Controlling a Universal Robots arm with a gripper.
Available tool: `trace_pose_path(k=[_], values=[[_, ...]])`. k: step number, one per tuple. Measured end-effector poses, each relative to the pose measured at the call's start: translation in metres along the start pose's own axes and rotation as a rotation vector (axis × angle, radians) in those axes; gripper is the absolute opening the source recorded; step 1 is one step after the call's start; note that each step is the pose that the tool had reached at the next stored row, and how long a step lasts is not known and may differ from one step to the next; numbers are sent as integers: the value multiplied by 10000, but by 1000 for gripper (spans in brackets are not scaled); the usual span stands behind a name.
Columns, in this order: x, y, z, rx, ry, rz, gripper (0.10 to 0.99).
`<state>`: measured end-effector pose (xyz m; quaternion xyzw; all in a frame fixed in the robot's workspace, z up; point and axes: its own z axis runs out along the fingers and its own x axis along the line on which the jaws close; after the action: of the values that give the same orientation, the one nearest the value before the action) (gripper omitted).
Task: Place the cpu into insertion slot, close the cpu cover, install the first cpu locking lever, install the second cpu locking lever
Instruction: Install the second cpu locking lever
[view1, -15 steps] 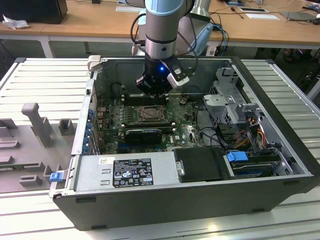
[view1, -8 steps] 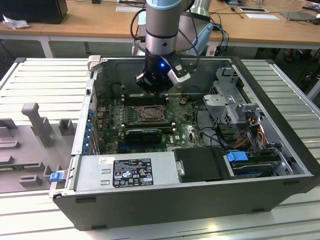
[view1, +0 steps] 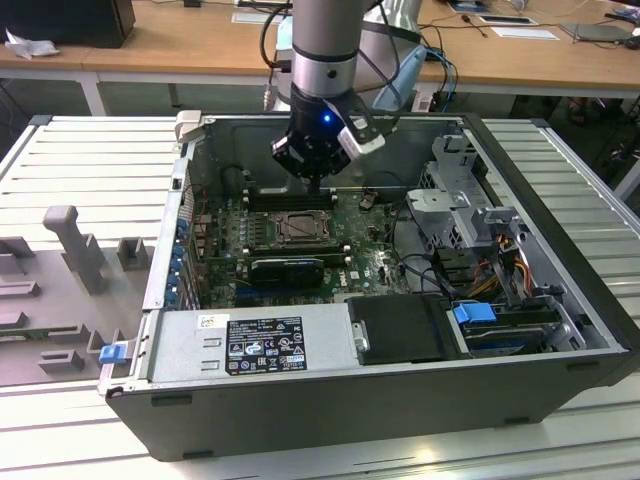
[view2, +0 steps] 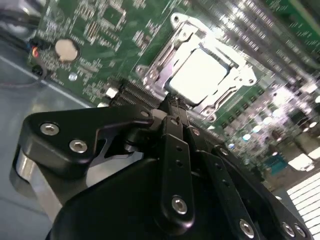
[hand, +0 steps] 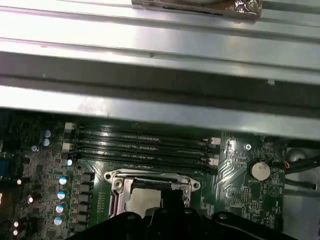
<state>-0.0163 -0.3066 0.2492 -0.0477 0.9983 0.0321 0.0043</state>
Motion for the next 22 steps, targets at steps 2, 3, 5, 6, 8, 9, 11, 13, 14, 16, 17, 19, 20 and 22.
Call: trace_pose_path(k=[2, 3, 5, 6, 8, 9, 11, 13, 14, 16, 17, 19, 20, 22], values=[[22, -184, -5, 0, 0, 1, 106], [28, -229, -5, 0, 0, 0, 106], [42, -357, -1, 0, 0, 1, 106], [47, -421, 16, -1, 2, 0, 106], [54, -489, 59, -25, 18, -9, 106], [58, -509, 69, -38, 18, -20, 106], [72, -567, 80, -69, 18, -43, 106], [106, -615, 80, -190, 7, -49, 106], [119, -626, 79, -278, -1, -52, 106], [134, -653, 78, -689, -43, -51, 106], [144, -683, 76, -820, -56, -51, 106], [171, -721, 75, -891, -63, -48, 106], [224, -741, 73, -949, -68, -53, 106], [296, -753, 73, -1007, -74, -55, 106]])
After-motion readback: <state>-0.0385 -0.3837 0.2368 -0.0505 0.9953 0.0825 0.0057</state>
